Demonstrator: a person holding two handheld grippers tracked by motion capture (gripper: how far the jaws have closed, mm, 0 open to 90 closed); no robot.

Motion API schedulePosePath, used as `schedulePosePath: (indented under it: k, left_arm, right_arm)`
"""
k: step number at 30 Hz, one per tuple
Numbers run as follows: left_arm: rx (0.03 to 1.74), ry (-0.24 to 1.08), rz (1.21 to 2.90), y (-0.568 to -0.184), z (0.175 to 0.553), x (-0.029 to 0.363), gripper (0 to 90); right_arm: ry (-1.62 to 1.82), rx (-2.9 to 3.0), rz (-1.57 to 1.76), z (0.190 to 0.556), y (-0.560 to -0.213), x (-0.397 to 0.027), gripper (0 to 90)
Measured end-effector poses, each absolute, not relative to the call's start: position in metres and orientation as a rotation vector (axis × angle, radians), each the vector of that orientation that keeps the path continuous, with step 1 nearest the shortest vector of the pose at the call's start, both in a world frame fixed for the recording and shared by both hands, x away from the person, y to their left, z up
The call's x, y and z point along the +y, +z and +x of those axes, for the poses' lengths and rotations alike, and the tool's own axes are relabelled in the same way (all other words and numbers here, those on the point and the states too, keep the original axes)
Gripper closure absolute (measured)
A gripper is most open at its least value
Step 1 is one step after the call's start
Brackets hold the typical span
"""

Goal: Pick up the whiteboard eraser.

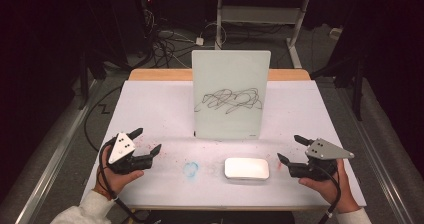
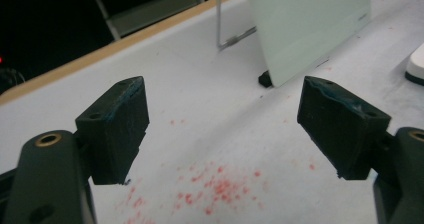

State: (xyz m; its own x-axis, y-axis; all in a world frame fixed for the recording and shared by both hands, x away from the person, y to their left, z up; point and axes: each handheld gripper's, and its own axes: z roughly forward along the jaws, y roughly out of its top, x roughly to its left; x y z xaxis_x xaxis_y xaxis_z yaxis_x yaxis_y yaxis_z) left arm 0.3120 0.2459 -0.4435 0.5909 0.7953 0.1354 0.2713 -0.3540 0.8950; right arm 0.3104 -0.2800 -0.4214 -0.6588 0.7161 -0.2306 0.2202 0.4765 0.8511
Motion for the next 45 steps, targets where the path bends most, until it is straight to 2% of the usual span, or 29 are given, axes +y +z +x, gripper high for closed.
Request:
schedulePosePath:
  k: [8, 16, 21, 31, 38, 45]
  left_arm:
    - [0.833, 0.705, 1.991, -0.451, 0.307, 0.244, 18.4]
    - [0.806, 0.666, 2.055, -0.457, 0.305, 0.237, 18.5]
    - [0.785, 0.68, 2.094, -0.46, 0.305, 0.233, 18.4]
    - [0.768, 0.685, 2.16, -0.463, 0.302, 0.23, 17.9]
    - [0.773, 0.665, 2.179, -0.465, 0.3, 0.232, 17.9]
    - [0.776, 0.631, 2.206, -0.467, 0.301, 0.23, 17.9]
  right_arm:
    - [1.091, 2.218, 0.778, 0.318, -0.425, -0.284, 21.8]
    - [1.08, 2.319, 0.728, 0.334, -0.412, -0.277, 21.0]
    - [1.011, 2.499, 0.59, 0.346, -0.408, -0.253, 22.4]
    - [0.836, 2.781, 0.345, 0.356, -0.427, -0.195, 22.6]
    - [0.791, 2.855, 0.285, 0.358, -0.438, -0.18, 21.8]
    - [0.751, 2.91, 0.236, 0.357, -0.449, -0.171, 25.4]
